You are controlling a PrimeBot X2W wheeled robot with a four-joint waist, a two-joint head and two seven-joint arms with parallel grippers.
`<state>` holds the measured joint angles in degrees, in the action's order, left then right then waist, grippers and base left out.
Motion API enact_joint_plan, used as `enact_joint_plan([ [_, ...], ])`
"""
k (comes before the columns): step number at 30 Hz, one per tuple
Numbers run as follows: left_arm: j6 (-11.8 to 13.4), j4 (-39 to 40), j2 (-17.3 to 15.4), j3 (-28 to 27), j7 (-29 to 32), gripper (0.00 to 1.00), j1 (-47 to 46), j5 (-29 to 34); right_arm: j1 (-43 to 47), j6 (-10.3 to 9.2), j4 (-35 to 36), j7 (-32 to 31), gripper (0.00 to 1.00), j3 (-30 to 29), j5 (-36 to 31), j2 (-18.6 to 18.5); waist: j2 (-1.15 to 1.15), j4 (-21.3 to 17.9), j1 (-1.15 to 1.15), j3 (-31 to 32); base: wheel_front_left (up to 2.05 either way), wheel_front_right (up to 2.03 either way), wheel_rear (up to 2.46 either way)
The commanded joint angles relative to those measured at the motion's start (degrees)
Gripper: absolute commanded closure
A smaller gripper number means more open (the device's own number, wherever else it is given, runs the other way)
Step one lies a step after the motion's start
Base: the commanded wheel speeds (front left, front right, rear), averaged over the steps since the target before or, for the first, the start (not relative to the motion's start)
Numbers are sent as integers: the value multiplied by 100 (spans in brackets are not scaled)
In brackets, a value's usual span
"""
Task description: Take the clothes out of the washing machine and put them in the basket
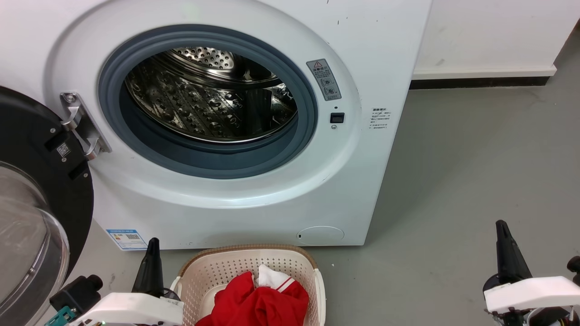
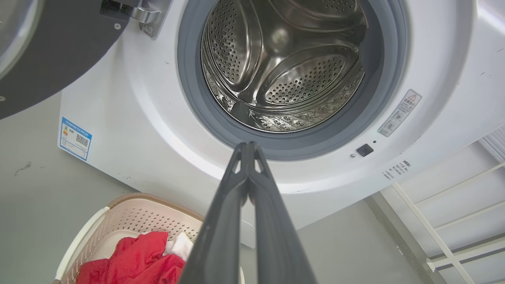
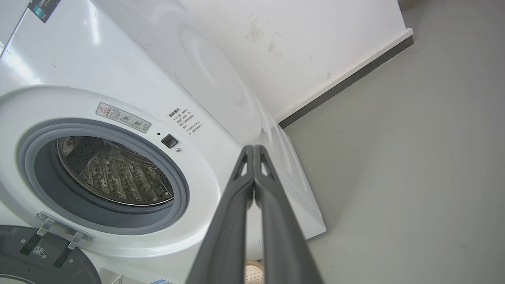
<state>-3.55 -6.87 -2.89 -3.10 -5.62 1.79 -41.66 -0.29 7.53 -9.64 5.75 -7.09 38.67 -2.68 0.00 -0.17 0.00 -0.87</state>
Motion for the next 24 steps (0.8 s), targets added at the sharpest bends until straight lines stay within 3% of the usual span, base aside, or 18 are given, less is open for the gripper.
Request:
enact_joint_plan([
  [1, -43, 34, -3, -41, 47, 100, -165, -206, -198, -2, 34, -49, 100, -4, 228, -20, 0, 0, 0, 1, 0, 0, 0],
  [24, -172, -216, -2, -148, 443, 100, -400, -1826, -346, -2, -121, -443, 100, 18, 1944, -23, 0, 5, 0, 19, 0, 0, 0],
])
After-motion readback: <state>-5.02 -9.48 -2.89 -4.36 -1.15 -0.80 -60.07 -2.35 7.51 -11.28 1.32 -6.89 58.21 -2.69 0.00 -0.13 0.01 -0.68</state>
